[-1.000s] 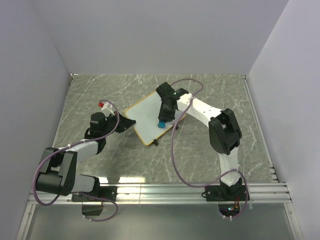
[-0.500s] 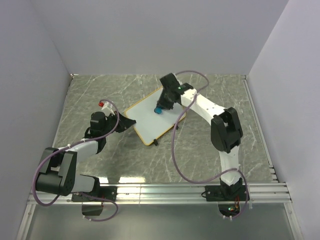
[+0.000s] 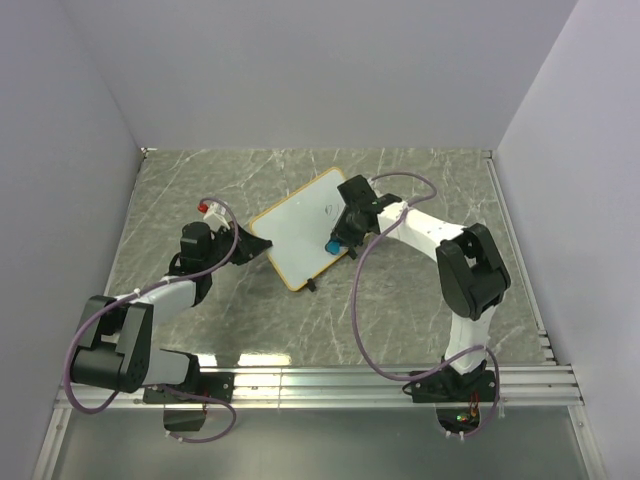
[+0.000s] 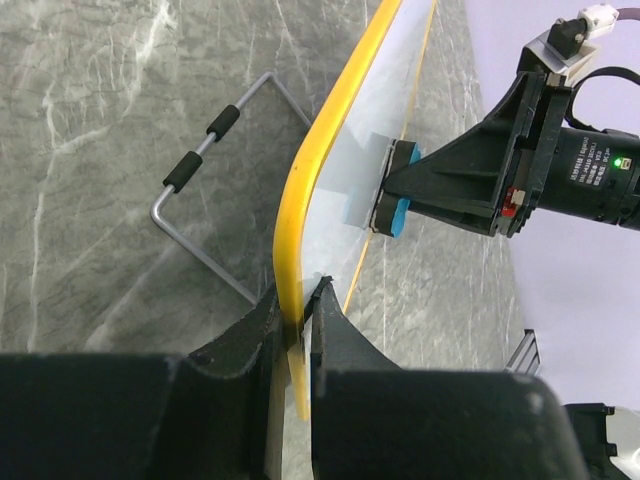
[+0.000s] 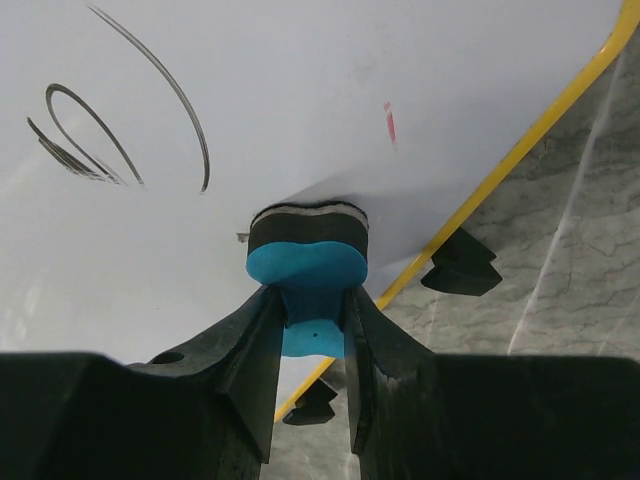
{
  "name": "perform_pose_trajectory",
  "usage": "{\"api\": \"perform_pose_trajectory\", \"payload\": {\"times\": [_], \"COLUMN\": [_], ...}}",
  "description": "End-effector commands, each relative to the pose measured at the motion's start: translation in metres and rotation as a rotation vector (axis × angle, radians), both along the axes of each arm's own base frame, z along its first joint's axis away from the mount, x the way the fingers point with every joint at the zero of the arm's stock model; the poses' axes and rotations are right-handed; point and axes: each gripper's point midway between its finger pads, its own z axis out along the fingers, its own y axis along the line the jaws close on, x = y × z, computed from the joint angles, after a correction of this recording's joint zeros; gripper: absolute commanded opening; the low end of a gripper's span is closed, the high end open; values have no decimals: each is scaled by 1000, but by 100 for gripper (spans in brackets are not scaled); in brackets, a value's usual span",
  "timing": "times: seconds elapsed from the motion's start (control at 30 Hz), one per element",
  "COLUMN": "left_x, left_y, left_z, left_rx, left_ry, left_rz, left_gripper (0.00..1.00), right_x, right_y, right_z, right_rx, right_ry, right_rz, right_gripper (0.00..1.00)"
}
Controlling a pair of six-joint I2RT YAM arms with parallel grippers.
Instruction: Erase the whiteboard
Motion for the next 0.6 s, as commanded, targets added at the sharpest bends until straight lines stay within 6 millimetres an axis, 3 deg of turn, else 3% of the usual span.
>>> {"api": "perform_pose_trajectory", "payload": {"times": [0.0,0.03,0.1,0.13,0.2,0.23,0.3,0.33,0.43,0.57], "left_x": [-9,-10,-11,-12,-13,-14,-15,-16,-17,-21], "left_y": [9,8,8,8,8,8,8,7,8,6], "left_z": [-36,-38,-40,-41,-42,-42,-43,-43,-43,-44], "left_rx": [97,94,91,88,88,85,88,87,86,95], "left_ry": [112,119,123,127,129,129,132,133,134,134], "left_rz": [12,11,7,8,7,9,7,5,7,1], "left_gripper": [0,0,0,0,0,0,0,0,0,0], "right_x": [10,22,33,47,58,71,80,90,95,92], "right_y": [5,12,19,28,36,45,51,55,62,51], "right_z": [-9,7,16,36,41,60,59,71,59,28], "right_rx": [-13,9,21,49,60,88,92,111,125,114], "right_ry": [-2,-38,-55,-97,-98,-138,-134,-160,-123,-69], "right_rz": [-25,-24,-25,-29,-32,-32,-37,-43,-57,-103], "right_gripper": [0,0,0,0,0,0,0,0,0,0]}}
